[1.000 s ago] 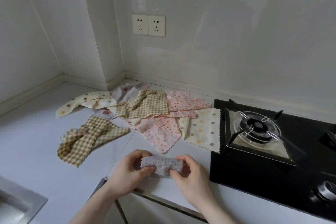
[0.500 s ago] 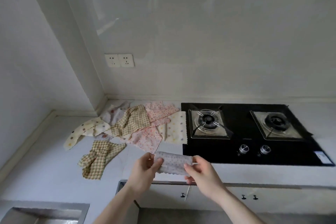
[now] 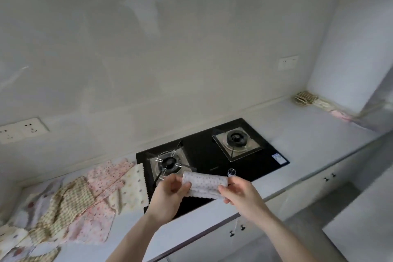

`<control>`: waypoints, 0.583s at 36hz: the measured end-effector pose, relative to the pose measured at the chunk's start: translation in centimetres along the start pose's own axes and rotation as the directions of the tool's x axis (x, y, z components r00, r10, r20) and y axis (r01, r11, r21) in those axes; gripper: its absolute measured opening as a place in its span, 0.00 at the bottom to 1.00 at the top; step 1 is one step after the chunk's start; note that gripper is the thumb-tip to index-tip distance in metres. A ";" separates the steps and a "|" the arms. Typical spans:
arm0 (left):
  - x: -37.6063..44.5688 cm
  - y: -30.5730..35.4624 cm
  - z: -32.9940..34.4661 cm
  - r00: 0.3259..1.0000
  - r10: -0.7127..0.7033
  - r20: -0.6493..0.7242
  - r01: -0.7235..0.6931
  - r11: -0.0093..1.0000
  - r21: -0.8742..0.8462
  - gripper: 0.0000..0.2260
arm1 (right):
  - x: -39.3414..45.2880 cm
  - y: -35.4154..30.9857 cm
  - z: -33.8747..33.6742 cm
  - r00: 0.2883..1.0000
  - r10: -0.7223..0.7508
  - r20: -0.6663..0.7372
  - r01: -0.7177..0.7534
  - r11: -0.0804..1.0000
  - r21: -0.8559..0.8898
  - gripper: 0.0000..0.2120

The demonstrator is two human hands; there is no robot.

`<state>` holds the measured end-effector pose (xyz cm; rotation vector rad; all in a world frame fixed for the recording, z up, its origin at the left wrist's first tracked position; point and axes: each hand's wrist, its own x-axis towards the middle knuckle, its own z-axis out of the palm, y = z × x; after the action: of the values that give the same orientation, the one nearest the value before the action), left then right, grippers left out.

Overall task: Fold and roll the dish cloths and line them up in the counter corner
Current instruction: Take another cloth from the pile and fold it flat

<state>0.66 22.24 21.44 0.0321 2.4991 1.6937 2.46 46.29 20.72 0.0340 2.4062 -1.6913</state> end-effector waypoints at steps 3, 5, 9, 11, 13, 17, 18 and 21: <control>2.8 2.0 5.1 0.999 -0.002 0.043 0.001 1.000 0.018 0.09 | 0.6 1.4 -5.3 1.000 0.005 -0.025 -0.005 1.000 -0.023 0.08; 4.5 3.6 9.0 0.998 0.000 0.065 -0.002 1.000 0.025 0.08 | 0.8 2.4 -9.4 0.999 0.018 -0.045 -0.020 0.999 -0.047 0.07; 7.3 7.1 16.6 0.995 0.009 0.100 -0.014 0.998 0.055 0.08 | 1.3 5.4 -18.0 0.994 0.074 -0.075 -0.078 0.995 -0.059 0.06; 8.5 8.9 19.9 0.994 0.010 0.104 -0.015 0.999 0.047 0.07 | 1.8 6.8 -21.9 0.993 0.088 -0.080 -0.093 0.994 -0.049 0.08; 9.8 10.6 22.9 0.994 0.015 0.105 -0.019 0.999 0.036 0.07 | 2.6 8.0 -25.4 0.991 0.096 -0.096 -0.100 0.994 -0.039 0.07; 12.5 13.4 27.5 0.993 0.001 0.116 -0.005 0.999 0.032 0.03 | 4.5 9.5 -30.8 0.983 0.096 -0.155 -0.103 0.994 -0.038 0.06; 12.8 13.7 27.6 0.993 0.005 0.117 -0.009 0.999 0.037 0.03 | 4.7 9.3 -31.1 0.982 0.096 -0.160 -0.105 0.993 -0.045 0.06; 15.4 15.3 30.2 0.992 0.009 0.124 -0.018 0.997 0.069 0.03 | 6.1 10.0 -34.0 0.977 0.108 -0.182 -0.116 0.993 -0.034 0.05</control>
<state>-11.99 57.12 23.19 0.1556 2.4713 1.5571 -7.29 80.87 21.37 0.3233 2.5163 -1.6480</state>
